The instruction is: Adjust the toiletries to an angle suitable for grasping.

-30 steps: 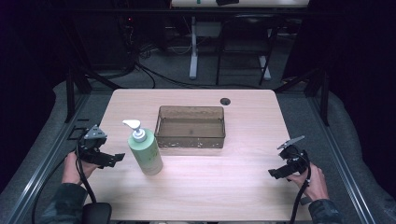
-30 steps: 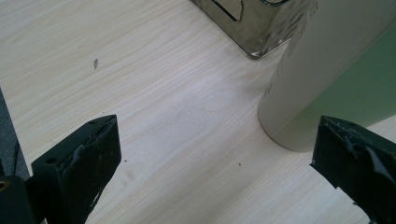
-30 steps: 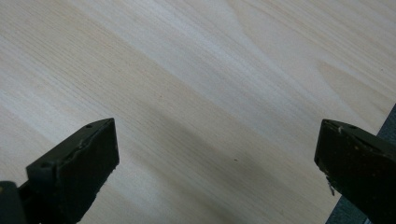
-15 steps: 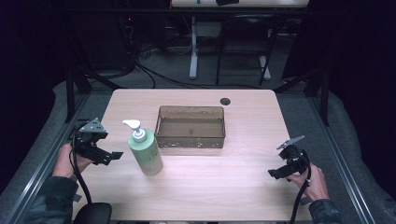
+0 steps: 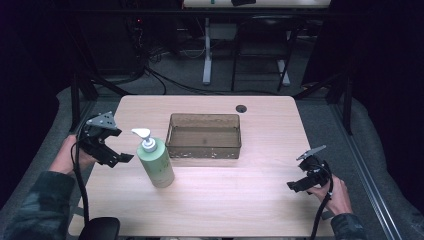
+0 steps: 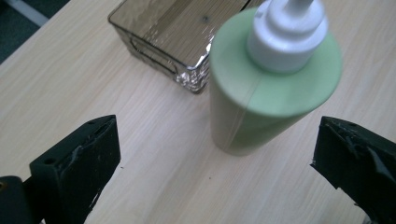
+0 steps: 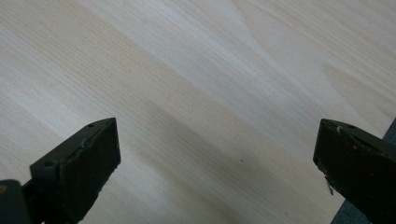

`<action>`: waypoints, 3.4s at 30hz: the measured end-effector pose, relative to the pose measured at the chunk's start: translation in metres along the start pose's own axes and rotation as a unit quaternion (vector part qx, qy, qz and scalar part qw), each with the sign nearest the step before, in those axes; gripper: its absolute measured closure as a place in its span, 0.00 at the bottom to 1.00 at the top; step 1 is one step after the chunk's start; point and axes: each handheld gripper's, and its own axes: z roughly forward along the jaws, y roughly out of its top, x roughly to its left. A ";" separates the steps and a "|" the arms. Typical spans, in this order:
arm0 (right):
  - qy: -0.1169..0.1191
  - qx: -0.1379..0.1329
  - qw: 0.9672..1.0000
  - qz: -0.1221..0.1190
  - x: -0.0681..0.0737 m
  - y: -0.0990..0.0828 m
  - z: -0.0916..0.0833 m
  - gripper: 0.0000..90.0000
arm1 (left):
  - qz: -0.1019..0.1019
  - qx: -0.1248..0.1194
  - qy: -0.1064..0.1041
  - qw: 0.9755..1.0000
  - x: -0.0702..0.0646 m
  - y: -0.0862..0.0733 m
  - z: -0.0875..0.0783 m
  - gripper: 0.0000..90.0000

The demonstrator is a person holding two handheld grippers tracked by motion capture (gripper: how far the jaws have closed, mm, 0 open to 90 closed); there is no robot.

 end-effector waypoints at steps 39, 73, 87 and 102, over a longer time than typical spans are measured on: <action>-0.001 -0.004 1.000 0.000 -0.001 0.000 -0.001 0.02 | 0.079 -0.004 -0.088 0.993 -0.013 0.064 -0.001 0.68; -0.003 -0.006 1.000 0.001 0.000 0.000 -0.001 0.02 | 0.023 0.050 -0.036 0.998 -0.030 0.075 0.008 0.70; 0.000 -0.005 1.000 0.004 -0.001 -0.001 0.000 0.02 | 0.016 0.058 -0.022 0.998 -0.031 0.078 0.005 0.70; -0.004 -0.004 1.000 -0.003 -0.001 0.000 0.000 0.03 | 0.015 0.051 -0.015 0.998 -0.033 0.089 -0.007 0.70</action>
